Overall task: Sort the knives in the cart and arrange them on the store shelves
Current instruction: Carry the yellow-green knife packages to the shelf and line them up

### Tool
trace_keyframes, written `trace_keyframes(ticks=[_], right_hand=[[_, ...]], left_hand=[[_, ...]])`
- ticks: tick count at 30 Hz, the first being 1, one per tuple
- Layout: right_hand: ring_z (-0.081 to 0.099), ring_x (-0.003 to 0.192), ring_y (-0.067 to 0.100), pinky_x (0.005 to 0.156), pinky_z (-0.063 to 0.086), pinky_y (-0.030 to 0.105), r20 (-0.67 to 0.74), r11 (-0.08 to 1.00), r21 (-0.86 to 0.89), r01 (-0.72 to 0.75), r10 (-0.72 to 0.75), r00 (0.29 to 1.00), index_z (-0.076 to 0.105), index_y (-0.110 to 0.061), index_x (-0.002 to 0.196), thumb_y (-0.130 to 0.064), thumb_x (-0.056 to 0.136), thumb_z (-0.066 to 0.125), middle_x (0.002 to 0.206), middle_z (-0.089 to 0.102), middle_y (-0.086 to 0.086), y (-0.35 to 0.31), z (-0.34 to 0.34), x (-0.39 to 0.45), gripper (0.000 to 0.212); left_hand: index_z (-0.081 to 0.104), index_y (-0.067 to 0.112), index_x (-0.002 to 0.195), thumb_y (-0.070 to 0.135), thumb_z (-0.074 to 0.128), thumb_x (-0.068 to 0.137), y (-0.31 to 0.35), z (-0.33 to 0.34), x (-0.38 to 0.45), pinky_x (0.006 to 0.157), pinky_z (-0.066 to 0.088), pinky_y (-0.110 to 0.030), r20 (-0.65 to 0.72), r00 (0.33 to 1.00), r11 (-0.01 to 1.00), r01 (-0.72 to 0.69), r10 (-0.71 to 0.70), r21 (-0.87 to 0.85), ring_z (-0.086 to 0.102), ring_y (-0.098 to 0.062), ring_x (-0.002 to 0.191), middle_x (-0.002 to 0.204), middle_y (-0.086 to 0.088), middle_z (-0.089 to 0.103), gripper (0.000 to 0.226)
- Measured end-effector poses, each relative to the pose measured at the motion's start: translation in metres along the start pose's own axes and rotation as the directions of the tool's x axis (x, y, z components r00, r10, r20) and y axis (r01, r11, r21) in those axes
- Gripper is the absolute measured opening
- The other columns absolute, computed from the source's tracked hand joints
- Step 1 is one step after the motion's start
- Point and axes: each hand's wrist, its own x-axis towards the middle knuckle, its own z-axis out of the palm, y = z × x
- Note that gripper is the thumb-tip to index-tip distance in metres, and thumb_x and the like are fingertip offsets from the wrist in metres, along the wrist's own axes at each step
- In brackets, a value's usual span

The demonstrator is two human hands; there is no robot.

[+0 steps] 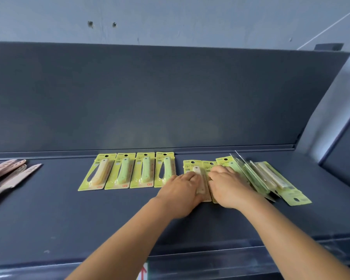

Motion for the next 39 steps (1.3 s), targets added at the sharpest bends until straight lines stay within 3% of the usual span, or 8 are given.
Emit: trace_keyframes(ticks=[4, 7, 13, 20, 24, 29, 34, 39], right_hand=[[0.011, 0.145, 0.019, 0.118, 0.014, 0.033, 0.058, 0.996, 0.068, 0.057, -0.061, 0.996, 0.029, -0.014, 0.146, -0.019, 0.1, 0.029, 0.156, 0.015, -0.004, 0.01, 0.0, 0.006, 0.046], [0.003, 0.146, 0.015, 0.118, 0.013, 0.034, 0.085, 0.988, 0.125, 0.086, -0.097, 0.992, 0.026, -0.012, 0.146, -0.014, 0.099, 0.029, 0.156, 0.013, -0.005, 0.009, -0.004, 0.011, 0.048], [0.024, 0.14, 0.018, 0.11, 0.032, 0.036, 0.086, 0.982, 0.175, 0.066, -0.082, 0.993, 0.033, -0.014, 0.14, -0.01, 0.096, 0.038, 0.152, 0.018, -0.005, 0.004, 0.002, 0.033, 0.044], [0.026, 0.137, 0.017, 0.108, 0.033, 0.033, 0.072, 0.982, 0.167, 0.091, -0.105, 0.992, 0.038, -0.012, 0.133, -0.004, 0.094, 0.04, 0.147, 0.024, -0.002, -0.001, 0.007, 0.051, 0.04], [0.036, 0.127, 0.018, 0.101, 0.039, 0.033, 0.082, 0.984, 0.159, 0.079, -0.093, 0.992, 0.043, -0.014, 0.117, -0.005, 0.093, 0.042, 0.133, 0.033, -0.003, -0.002, 0.006, 0.056, 0.026], [0.029, 0.137, 0.019, 0.108, 0.033, 0.033, 0.006, 0.979, 0.186, 0.083, -0.086, 0.996, 0.035, -0.015, 0.138, -0.011, 0.097, 0.036, 0.151, 0.023, -0.005, 0.002, -0.005, 0.044, 0.042], [0.035, 0.13, 0.025, 0.102, 0.034, 0.033, -0.075, 0.993, 0.117, -0.011, 0.02, 0.997, 0.038, -0.015, 0.136, -0.01, 0.091, 0.045, 0.142, 0.034, 0.002, 0.022, -0.023, 0.023, 0.046], [0.027, 0.133, 0.024, 0.109, 0.026, 0.035, -0.043, 0.996, 0.057, -0.069, 0.072, 0.996, 0.039, -0.02, 0.137, -0.016, 0.09, 0.043, 0.142, 0.031, 0.002, 0.052, -0.022, 0.008, 0.048]], left_hand=[[0.036, 0.014, 0.134, 0.035, 0.034, 0.099, -0.004, 0.0, 0.012, 0.107, 0.025, -0.035, 0.004, 0.999, 0.998, 0.05, -0.05, 0.042, 0.037, -0.02, 0.133, 0.145, -0.002, 0.037, 0.042], [0.028, 0.016, 0.144, 0.03, 0.033, 0.1, -0.01, 0.0, 0.02, 0.109, 0.022, -0.036, 0.012, 0.997, 0.995, 0.081, -0.082, 0.063, 0.032, -0.019, 0.137, 0.149, -0.002, 0.032, 0.047], [0.022, 0.016, 0.147, 0.028, 0.032, 0.1, -0.017, 0.001, 0.026, 0.11, 0.02, -0.035, 0.01, 0.99, 0.988, 0.143, -0.144, 0.065, 0.03, -0.021, 0.138, 0.151, -0.003, 0.028, 0.049], [0.023, 0.014, 0.145, 0.026, 0.029, 0.101, -0.019, 0.001, 0.029, 0.106, 0.024, -0.033, -0.005, 0.99, 0.988, 0.143, -0.143, 0.05, 0.038, -0.024, 0.131, 0.147, -0.004, 0.031, 0.046], [0.03, 0.014, 0.141, 0.027, 0.031, 0.1, -0.022, 0.003, 0.034, 0.106, 0.024, -0.034, 0.0, 0.989, 0.988, 0.146, -0.146, 0.049, 0.039, -0.024, 0.129, 0.144, -0.005, 0.035, 0.042], [0.014, 0.013, 0.149, 0.022, 0.036, 0.099, -0.013, 0.001, 0.035, 0.113, 0.015, -0.037, -0.039, 0.99, 0.988, 0.137, -0.134, 0.065, 0.015, -0.023, 0.145, 0.157, -0.008, 0.013, 0.055], [0.017, 0.015, 0.15, 0.029, 0.038, 0.1, 0.022, -0.007, 0.045, 0.114, 0.015, -0.033, -0.088, 0.996, 0.999, 0.004, -0.008, -0.049, 0.019, -0.02, 0.144, 0.156, -0.003, 0.021, 0.056], [0.029, 0.015, 0.147, 0.044, 0.04, 0.097, 0.053, -0.006, 0.056, 0.111, 0.022, -0.034, -0.046, 0.997, 0.997, -0.063, 0.06, -0.046, 0.029, -0.021, 0.139, 0.153, -0.004, 0.029, 0.058]])
